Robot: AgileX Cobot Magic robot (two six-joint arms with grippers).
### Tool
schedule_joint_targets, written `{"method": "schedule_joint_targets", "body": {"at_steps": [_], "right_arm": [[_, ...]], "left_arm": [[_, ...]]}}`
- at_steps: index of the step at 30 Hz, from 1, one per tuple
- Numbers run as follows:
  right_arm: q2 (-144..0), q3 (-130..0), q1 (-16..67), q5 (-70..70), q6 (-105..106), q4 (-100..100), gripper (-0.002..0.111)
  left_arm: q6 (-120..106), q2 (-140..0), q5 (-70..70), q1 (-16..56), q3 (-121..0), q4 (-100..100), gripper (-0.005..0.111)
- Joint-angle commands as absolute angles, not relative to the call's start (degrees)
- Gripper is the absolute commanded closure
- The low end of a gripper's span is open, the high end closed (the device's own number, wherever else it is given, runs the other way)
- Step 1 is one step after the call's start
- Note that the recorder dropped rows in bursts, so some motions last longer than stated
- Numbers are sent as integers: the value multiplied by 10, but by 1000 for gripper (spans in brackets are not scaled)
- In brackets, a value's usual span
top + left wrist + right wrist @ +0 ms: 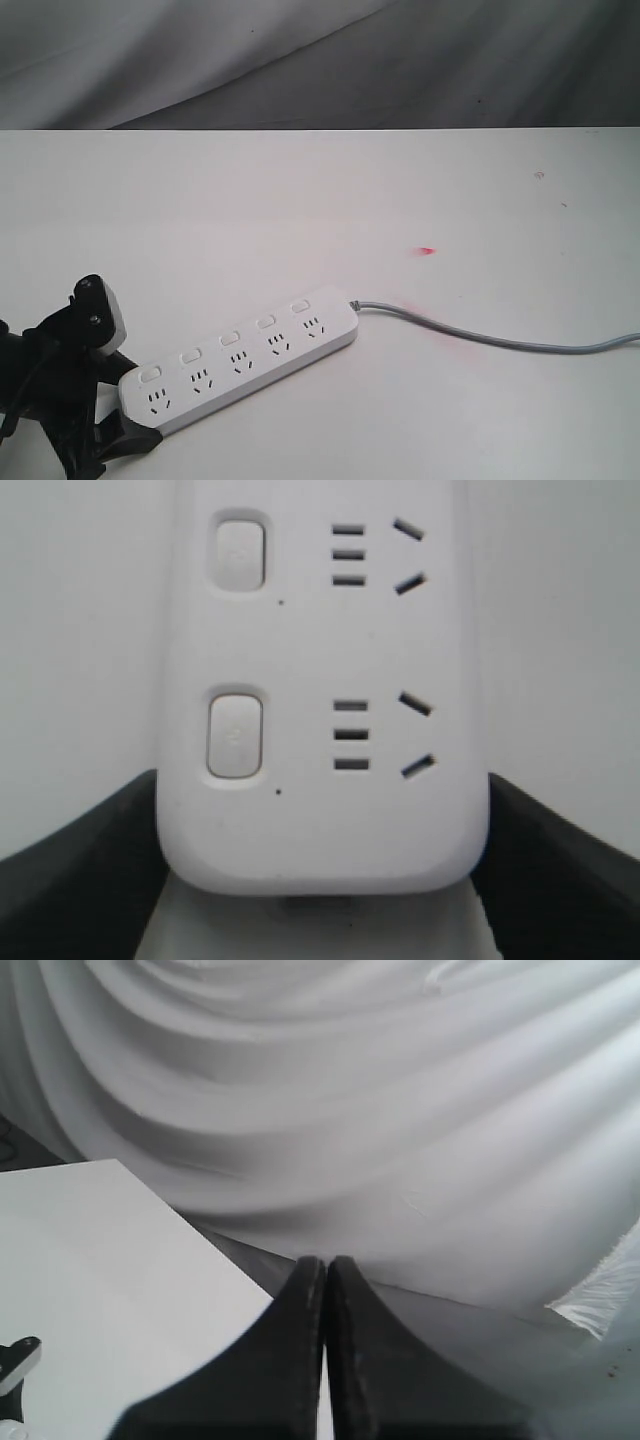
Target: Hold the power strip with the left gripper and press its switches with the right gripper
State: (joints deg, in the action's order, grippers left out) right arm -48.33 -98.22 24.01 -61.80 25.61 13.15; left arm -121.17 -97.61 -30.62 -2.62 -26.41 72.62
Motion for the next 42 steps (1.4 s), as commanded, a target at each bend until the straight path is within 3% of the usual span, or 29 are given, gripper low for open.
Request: {"method": "schedule_joint_targets", "body": {"at_steps": [1,11,20,29,42], "right_arm": [[-483,-981,240,-622,249,109,108],[-483,-981,240,-606,249,98,108],[-471,-926,202,-583,27,-55,108],[-373,-667,86,-389,-8,-50,108],[-205,-302,-8,-230,-54,-39,108]], "left_arm": [[-1199,-988,-300,-24,-257,713,42],[-1199,-988,-300,-24,-257,713,42],[-1199,-988,-300,-24,-257,713,42],[-1199,-988,-300,-24,-257,713,42],[-1199,-988,-300,-24,-257,713,42]]}}
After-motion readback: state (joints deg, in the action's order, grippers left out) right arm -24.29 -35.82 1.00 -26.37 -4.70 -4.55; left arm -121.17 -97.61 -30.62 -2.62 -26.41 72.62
